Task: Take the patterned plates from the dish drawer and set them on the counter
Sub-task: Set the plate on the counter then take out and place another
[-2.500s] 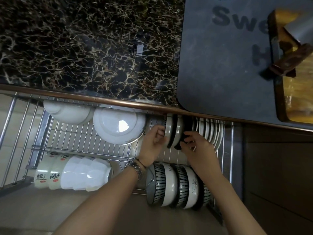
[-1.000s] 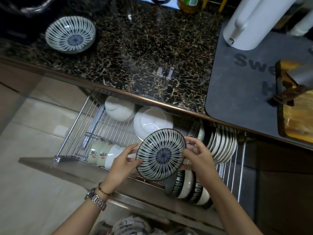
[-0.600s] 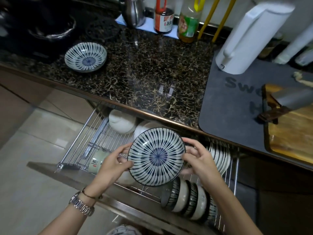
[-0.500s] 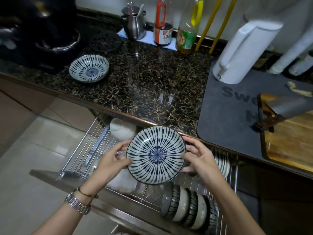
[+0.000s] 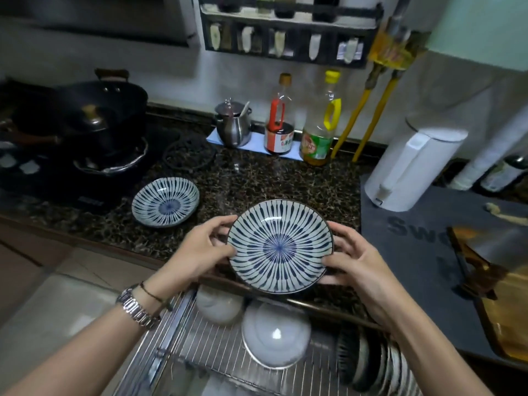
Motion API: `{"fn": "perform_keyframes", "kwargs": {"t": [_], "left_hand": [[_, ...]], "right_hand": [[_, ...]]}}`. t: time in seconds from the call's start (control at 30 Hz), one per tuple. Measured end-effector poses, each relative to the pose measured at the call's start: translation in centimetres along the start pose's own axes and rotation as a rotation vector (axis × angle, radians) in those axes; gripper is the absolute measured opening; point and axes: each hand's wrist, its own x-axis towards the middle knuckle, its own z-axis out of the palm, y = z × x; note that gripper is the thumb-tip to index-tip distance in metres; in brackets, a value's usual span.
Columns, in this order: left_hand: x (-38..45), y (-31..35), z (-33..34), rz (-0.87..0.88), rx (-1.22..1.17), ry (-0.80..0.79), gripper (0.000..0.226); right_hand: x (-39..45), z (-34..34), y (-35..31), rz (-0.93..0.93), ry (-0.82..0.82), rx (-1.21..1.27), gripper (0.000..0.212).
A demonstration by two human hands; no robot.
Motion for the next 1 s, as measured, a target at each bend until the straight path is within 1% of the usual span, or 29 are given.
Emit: {"fn": "perform_keyframes", "kwargs": {"t": [0.13,0.27,0.33,0.47,0.53,0.63,0.8,1.0], "left_hand": [[7.1,-0.7,-3.9,0.022,0.011,-0.078,0.061],[14.9,-1.7,-6.7,0.056,0.032,-0.085,0.06],[18.4,-2.2,-7.4,0.062,0.051,-0.093,0.061],[24.3,-4.3,-7.4,0.065,0.132,-0.136,0.064],[26.4,-5.5,-7.1,0.055,0.163,-0.148,0.064],[29.0,-7.0,-6.7,0.044,0.209,-0.131,0.064],[32.1,-8.8,-6.6,0.021,0.207,-0.111,0.063],[34.0,-10.0,-6.7,-0.013,0.223,-0.086,0.062]], "right_hand": [[5.5,3.0,-0.2,0.02,0.063,0.022,0.062],[11.7,6.0,-0.3,0.052,0.168,0.03,0.061],[14.4,7.1,-0.2,0.074,0.22,0.063,0.061],[18.8,8.1,0.5,0.122,0.32,0.001,0.063],[20.5,8.5,1.0,0.145,0.346,0.004,0.06],[23.1,8.7,2.0,0.165,0.353,0.022,0.058],[26.6,8.7,3.8,0.181,0.333,0.019,0.058],[28.8,8.3,5.2,0.182,0.303,0.04,0.06]]}}
